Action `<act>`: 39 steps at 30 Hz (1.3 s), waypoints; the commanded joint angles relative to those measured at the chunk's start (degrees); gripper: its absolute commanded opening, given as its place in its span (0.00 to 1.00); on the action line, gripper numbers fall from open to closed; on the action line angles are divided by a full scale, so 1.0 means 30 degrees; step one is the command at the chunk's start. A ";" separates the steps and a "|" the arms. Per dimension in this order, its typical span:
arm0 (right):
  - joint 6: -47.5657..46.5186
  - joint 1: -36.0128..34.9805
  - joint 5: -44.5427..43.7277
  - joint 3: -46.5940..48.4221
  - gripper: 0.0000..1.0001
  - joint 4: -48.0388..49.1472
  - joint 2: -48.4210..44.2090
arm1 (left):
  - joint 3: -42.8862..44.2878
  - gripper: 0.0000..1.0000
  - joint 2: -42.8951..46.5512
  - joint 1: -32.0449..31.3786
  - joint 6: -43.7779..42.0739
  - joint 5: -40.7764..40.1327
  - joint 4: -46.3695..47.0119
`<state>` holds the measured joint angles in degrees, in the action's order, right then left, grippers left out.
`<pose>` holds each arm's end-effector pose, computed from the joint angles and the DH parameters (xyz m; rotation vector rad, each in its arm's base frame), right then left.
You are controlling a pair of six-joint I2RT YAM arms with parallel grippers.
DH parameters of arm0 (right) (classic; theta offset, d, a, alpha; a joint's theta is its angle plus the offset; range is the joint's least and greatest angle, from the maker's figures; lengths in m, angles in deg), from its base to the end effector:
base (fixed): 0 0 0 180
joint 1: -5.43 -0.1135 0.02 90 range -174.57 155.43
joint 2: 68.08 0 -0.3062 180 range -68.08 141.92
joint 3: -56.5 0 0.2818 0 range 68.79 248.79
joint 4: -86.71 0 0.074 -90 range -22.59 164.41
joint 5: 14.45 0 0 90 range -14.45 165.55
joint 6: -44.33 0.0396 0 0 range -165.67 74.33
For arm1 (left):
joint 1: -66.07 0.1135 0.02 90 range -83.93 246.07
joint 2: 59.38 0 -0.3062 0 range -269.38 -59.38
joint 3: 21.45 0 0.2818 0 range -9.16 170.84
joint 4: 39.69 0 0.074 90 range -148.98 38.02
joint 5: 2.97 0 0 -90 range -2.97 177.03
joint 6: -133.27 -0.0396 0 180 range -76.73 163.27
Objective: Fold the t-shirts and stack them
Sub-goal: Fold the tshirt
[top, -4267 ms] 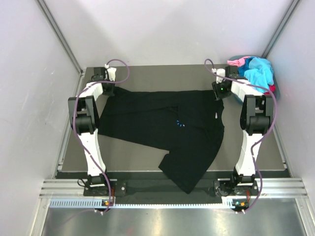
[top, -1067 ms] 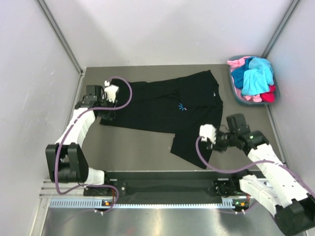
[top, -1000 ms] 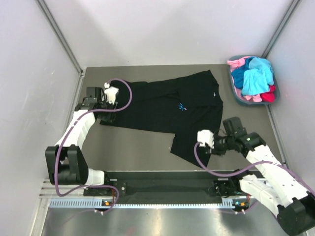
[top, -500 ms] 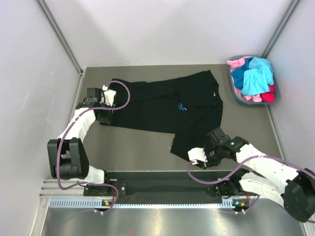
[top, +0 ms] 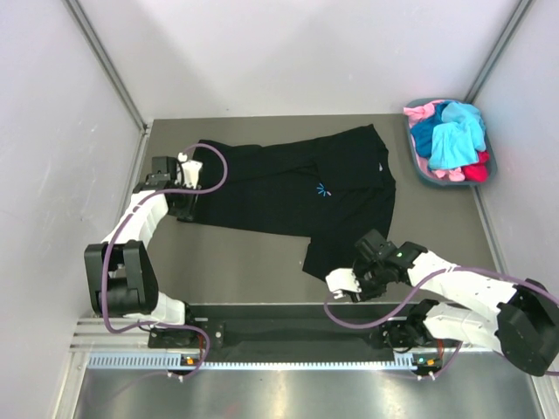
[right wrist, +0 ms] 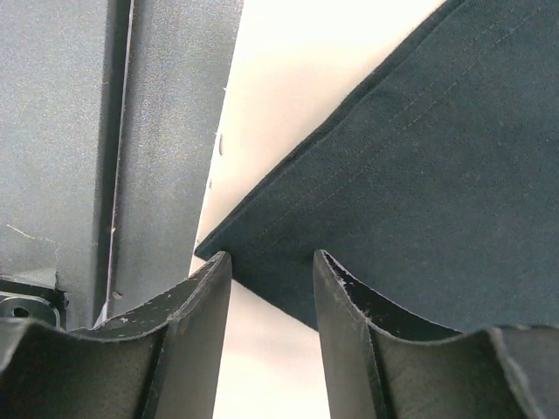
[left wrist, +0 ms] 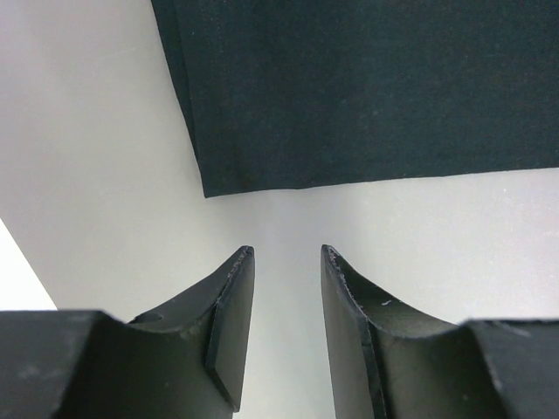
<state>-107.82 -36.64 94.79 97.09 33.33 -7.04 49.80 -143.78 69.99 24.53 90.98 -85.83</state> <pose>0.1151 0.1214 0.1760 -2.2355 1.6548 0.3952 0.3219 0.0193 0.2565 0.3601 2.5775 0.0524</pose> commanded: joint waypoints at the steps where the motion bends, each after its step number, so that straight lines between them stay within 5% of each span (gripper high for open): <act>1: 0.0325 -0.0714 0.0060 0.0501 0.43 -0.0252 0.0017 | 0.0327 0.41 -0.0137 0.0186 0.0154 0.0033 0.0530; 25: 0.0150 -0.1067 0.0147 0.1936 0.43 -0.3240 -0.0278 | 0.0767 0.41 0.0038 0.0567 0.0095 -0.0143 -0.0144; 39: 0.0824 -0.1945 0.0001 0.1262 0.40 -0.1190 0.1773 | 0.0679 0.41 -0.0518 0.0743 0.0095 -0.0290 -0.0203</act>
<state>-105.85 -41.14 93.61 100.61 27.56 -2.52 49.99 -144.40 71.69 24.70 90.48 -86.35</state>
